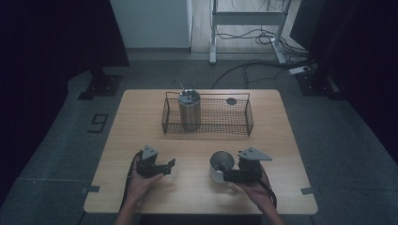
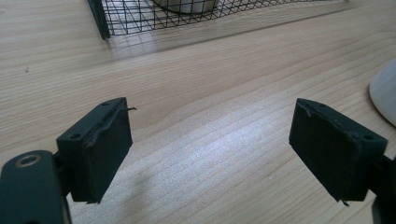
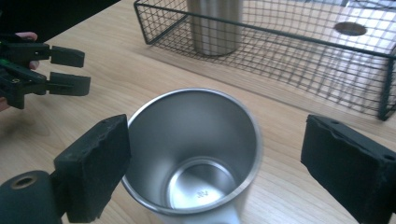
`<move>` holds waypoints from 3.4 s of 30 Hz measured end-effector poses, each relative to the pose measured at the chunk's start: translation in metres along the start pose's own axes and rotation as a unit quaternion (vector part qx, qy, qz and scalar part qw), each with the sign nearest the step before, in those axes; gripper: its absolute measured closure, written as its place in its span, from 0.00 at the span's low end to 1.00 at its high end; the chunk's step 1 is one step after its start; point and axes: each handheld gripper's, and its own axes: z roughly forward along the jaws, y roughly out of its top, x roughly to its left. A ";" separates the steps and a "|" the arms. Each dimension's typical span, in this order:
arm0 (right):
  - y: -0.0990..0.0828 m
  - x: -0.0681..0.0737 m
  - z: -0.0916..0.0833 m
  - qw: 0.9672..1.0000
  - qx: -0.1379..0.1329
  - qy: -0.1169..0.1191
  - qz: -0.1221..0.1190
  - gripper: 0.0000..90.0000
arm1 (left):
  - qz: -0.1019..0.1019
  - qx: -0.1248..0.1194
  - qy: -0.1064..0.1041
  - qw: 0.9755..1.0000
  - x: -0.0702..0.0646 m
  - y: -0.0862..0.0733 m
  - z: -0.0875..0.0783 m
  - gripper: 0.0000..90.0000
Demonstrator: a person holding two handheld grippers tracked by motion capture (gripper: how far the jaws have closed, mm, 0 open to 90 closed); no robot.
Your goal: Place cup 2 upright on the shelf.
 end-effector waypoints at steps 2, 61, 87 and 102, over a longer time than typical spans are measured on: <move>0.001 0.004 0.004 1.000 0.009 -0.002 -0.006 0.05 | 0.000 0.001 -0.001 1.000 0.000 0.000 0.000 0.15; -0.010 0.011 0.034 0.996 0.074 0.000 -0.054 0.06 | 0.004 0.030 0.002 1.000 -0.003 -0.009 0.010 0.16; -0.012 0.007 0.037 0.996 0.074 -0.004 -0.047 0.08 | -0.001 0.031 0.002 1.000 -0.001 -0.010 0.011 0.16; -0.004 -0.002 0.021 0.999 0.037 -0.004 -0.023 0.08 | 0.005 0.024 0.010 1.000 -0.006 -0.009 0.007 0.16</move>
